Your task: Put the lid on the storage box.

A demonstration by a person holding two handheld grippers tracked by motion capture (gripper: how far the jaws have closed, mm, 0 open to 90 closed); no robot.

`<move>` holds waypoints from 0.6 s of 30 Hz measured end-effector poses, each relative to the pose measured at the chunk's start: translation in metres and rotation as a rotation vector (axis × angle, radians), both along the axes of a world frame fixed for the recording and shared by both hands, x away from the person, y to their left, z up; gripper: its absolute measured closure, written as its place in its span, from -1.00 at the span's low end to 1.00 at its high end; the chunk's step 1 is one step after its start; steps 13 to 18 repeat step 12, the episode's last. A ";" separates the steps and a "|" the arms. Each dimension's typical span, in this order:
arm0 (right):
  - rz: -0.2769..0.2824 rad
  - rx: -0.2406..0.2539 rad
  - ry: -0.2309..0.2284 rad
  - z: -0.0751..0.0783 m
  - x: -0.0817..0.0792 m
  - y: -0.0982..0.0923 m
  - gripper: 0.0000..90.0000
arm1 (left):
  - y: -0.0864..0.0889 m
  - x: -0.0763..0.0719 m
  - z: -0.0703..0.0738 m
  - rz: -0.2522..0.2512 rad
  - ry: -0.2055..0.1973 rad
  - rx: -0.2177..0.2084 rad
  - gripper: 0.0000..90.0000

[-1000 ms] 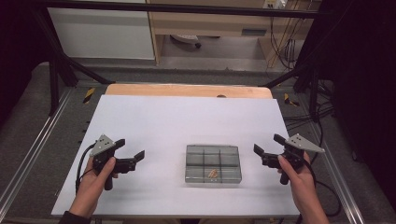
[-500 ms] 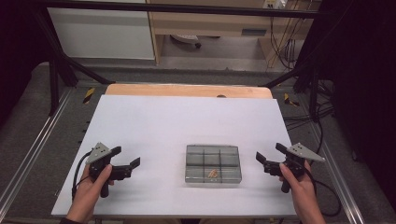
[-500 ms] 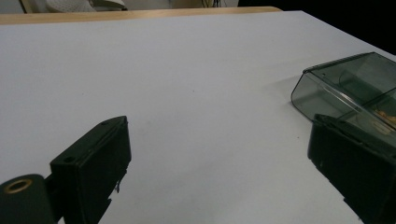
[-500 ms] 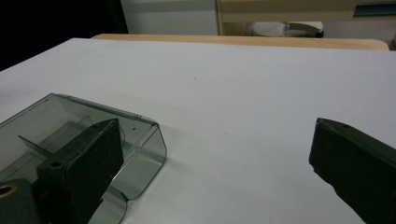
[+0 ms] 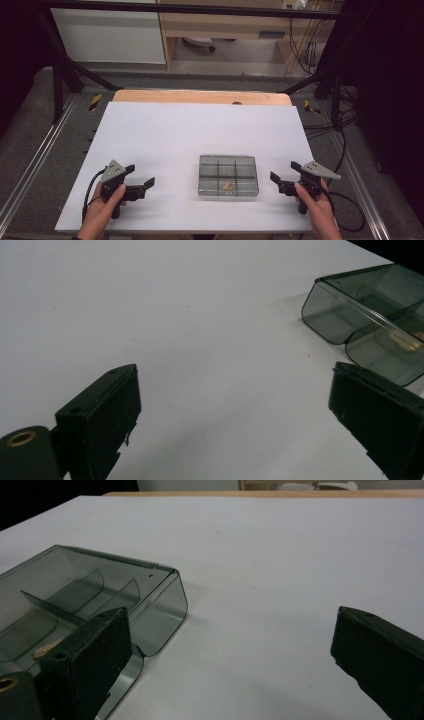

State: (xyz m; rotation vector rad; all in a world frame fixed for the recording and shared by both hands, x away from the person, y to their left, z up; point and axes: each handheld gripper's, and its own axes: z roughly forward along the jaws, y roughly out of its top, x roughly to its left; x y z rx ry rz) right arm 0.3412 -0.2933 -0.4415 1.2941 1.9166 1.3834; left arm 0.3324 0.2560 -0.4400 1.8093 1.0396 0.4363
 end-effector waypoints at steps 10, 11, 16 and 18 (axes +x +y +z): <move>0.064 -0.095 0.069 -0.015 -0.002 0.019 -0.92 | -0.018 -0.007 -0.007 -0.037 0.029 0.075 -0.83; 0.068 -0.103 0.076 -0.016 -0.001 0.020 -0.92 | -0.020 -0.007 -0.008 -0.039 0.031 0.090 -0.83; 0.067 -0.114 0.078 -0.016 -0.001 0.021 -0.92 | -0.023 -0.006 -0.008 -0.040 0.034 0.105 -0.83; 0.067 -0.114 0.078 -0.016 -0.001 0.021 -0.92 | -0.023 -0.006 -0.008 -0.040 0.034 0.105 -0.83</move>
